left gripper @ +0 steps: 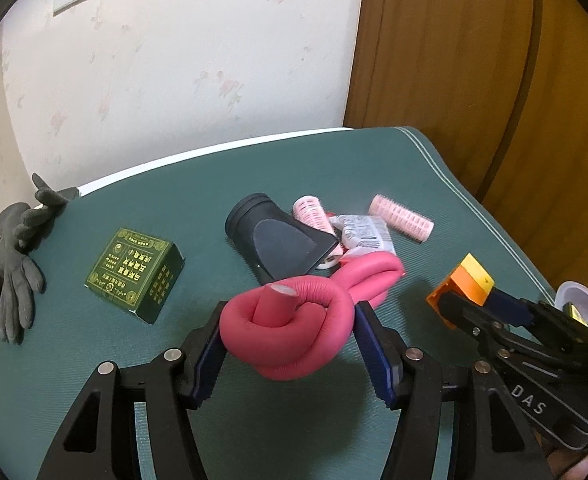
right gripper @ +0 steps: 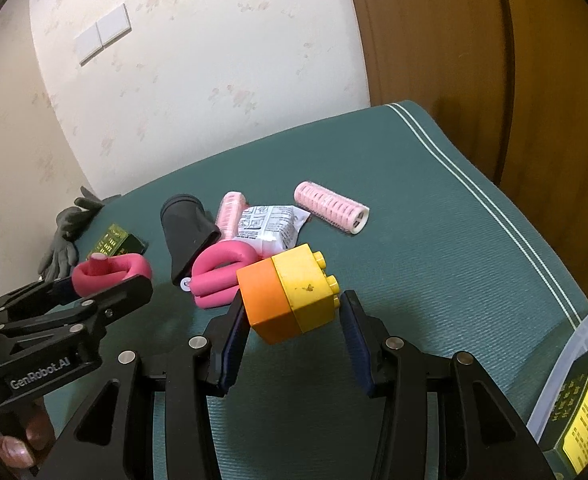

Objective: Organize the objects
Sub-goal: 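Grasp the pink foam curler with the left gripper while the right gripper holds the block, then lower the orange-yellow block into the basin and open the right gripper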

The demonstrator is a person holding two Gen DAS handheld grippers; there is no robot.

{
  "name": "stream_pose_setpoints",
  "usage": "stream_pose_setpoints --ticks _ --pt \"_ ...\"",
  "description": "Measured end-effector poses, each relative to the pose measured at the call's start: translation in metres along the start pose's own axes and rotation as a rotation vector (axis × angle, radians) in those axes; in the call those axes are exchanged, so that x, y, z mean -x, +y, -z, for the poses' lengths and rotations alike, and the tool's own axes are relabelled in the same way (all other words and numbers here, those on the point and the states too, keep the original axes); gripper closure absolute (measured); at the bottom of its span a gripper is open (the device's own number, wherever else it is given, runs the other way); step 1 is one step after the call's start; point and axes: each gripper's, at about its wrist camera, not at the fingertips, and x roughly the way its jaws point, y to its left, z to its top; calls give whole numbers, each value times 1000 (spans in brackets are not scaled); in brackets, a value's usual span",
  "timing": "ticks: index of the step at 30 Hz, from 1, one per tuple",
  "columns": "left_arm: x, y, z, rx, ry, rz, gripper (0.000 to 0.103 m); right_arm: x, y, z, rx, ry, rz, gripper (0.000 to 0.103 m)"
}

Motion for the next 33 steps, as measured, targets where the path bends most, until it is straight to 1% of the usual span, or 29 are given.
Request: stream_pose_setpoints --ticks 12,16,21,33 --pt "18 -8 -2 -27 -64 -26 39 16 1 3 3 -57 36 57" --pt "23 -9 -4 -28 -82 -24 39 25 -2 6 -27 -68 33 57" --pt "28 -12 -5 -31 -94 -17 39 44 -8 13 -69 -73 19 57" --pt "46 -26 -4 -60 -123 21 39 91 -18 22 -81 -88 20 57"
